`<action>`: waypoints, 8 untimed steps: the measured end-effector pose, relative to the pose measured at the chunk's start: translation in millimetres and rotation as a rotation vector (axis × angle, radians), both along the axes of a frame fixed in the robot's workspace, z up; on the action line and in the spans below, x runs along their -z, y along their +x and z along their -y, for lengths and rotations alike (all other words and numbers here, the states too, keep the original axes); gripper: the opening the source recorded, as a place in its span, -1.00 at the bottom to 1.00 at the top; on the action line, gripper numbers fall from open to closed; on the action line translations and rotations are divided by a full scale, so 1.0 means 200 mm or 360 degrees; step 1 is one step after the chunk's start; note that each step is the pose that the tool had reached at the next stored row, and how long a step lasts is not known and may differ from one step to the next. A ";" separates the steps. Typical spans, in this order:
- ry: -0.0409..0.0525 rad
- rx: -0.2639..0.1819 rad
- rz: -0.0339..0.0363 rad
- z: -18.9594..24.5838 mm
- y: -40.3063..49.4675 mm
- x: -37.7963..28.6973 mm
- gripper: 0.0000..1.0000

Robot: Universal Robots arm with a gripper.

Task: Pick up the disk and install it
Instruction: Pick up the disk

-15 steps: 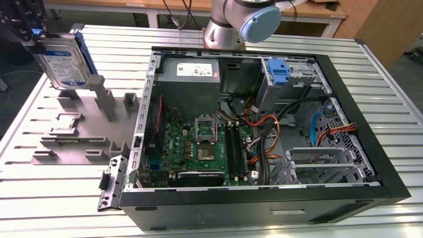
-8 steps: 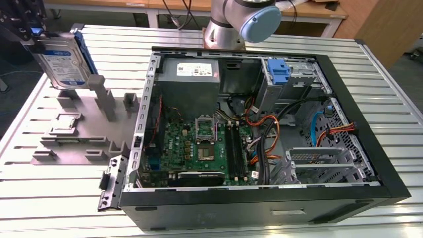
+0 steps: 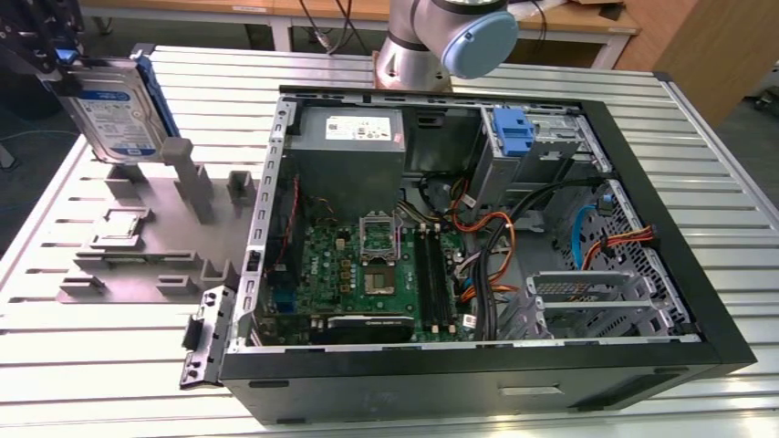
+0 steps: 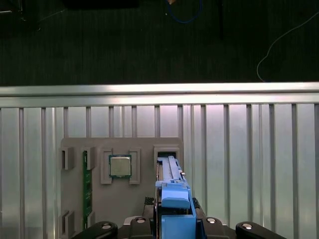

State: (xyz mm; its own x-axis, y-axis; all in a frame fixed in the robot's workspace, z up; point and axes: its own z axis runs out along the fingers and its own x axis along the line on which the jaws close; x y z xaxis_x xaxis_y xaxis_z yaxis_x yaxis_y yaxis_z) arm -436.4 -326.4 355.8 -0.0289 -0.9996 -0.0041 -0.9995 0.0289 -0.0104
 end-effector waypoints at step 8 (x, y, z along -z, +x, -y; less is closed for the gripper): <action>0.0000 0.0000 0.0000 0.000 0.000 -0.018 -0.26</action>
State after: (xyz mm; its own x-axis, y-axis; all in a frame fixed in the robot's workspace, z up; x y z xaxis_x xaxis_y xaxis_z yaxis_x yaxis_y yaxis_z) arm -436.4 -326.4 359.4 -0.0289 -0.9996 -0.0041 -0.9995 0.0290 -0.0103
